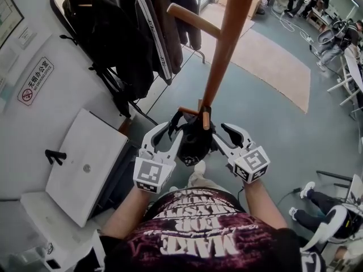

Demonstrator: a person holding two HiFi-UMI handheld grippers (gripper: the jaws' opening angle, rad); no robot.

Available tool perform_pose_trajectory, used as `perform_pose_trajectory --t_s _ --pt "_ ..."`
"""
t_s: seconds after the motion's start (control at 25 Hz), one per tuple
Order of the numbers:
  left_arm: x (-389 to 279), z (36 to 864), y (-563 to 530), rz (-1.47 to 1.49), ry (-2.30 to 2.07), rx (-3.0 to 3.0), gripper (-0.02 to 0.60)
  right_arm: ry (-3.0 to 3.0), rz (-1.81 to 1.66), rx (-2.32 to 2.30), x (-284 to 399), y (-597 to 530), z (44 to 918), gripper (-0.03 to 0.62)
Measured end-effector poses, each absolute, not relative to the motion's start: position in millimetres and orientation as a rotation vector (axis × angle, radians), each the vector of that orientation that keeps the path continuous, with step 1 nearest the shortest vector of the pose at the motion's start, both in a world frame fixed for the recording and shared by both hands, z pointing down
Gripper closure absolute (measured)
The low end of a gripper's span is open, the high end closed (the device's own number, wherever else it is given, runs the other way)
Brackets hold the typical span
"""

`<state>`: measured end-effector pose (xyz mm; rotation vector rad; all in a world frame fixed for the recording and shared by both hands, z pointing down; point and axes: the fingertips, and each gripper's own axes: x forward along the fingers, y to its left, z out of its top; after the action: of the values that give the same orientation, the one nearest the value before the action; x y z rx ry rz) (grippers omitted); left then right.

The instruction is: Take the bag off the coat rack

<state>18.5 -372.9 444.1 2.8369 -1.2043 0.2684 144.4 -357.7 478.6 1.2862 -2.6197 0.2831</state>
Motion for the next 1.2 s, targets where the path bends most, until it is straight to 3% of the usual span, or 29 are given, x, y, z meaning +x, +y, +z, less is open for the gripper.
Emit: perform_pose_trajectory --t_s 0.56,0.72,0.88,1.2 --pt "86.4 496.1 -396.3 0.408 -1.037 2.867 0.449 -2.596 0.334 1.175 129.3 -386.7 516.7 0.425" --pt "99.5 507.7 -400.5 0.443 -1.026 2.882 0.453 -2.577 0.344 1.188 127.2 -393.9 523.0 0.459" --pt "99.5 514.5 -408.5 0.447 -1.086 2.879 0.552 -2.547 0.330 1.208 125.1 -398.8 528.5 0.532" --pt "97.8 512.7 -411.5 0.435 -1.127 2.863 0.572 -2.534 0.351 1.247 124.5 -401.4 528.2 0.583"
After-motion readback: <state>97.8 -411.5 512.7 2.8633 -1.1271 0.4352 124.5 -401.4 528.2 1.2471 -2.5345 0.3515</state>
